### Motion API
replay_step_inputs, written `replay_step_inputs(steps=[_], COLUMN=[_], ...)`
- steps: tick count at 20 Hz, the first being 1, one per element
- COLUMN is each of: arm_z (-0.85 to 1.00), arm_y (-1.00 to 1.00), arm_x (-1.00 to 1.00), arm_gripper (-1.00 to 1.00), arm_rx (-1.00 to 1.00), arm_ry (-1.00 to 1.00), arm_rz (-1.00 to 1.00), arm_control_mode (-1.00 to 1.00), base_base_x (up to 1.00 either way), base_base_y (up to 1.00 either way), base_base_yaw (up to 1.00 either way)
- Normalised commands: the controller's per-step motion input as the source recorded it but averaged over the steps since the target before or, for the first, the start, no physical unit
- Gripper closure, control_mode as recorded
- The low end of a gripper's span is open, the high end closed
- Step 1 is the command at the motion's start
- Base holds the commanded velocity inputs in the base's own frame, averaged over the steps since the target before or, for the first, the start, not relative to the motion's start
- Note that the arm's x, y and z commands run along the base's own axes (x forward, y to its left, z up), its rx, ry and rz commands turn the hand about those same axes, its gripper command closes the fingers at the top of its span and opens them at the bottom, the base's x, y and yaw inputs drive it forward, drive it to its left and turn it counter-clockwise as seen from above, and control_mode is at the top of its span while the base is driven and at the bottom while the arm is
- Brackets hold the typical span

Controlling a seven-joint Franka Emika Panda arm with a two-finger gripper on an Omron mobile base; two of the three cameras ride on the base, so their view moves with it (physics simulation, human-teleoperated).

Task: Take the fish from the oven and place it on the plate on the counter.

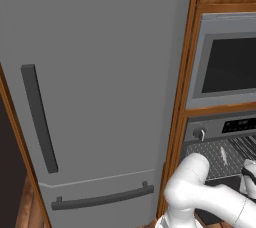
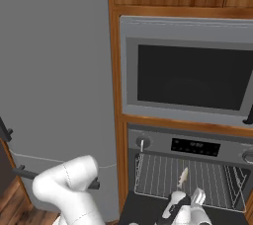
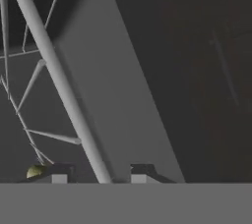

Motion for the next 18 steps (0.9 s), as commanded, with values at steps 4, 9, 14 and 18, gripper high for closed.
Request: replay_step_inputs(steps=[4, 9, 14, 18], arm_z=[-0.44, -0.36, -0.32, -0.34], arm_y=[-0.25, -0.28, -0.35, -0.39], arm_x=[-0.67, -0.78, -0.93, -1.0], arm_gripper=[1.0, 1.0, 1.0, 1.0], arm_rx=[0.0, 0.01, 0.05, 0.07], arm_ry=[0.16, 0.17, 0.17, 0.15], arm_rz=[0.0, 0.0, 0.0, 0.0], arm_control_mode=[-1.0, -1.0, -1.0, -1.0], base_base_x=[0.0, 0.0, 0.0, 0.0], base_base_y=[0.0, 0.0, 0.0, 0.0], base_base_yaw=[0.0, 0.0, 0.0, 0.0])
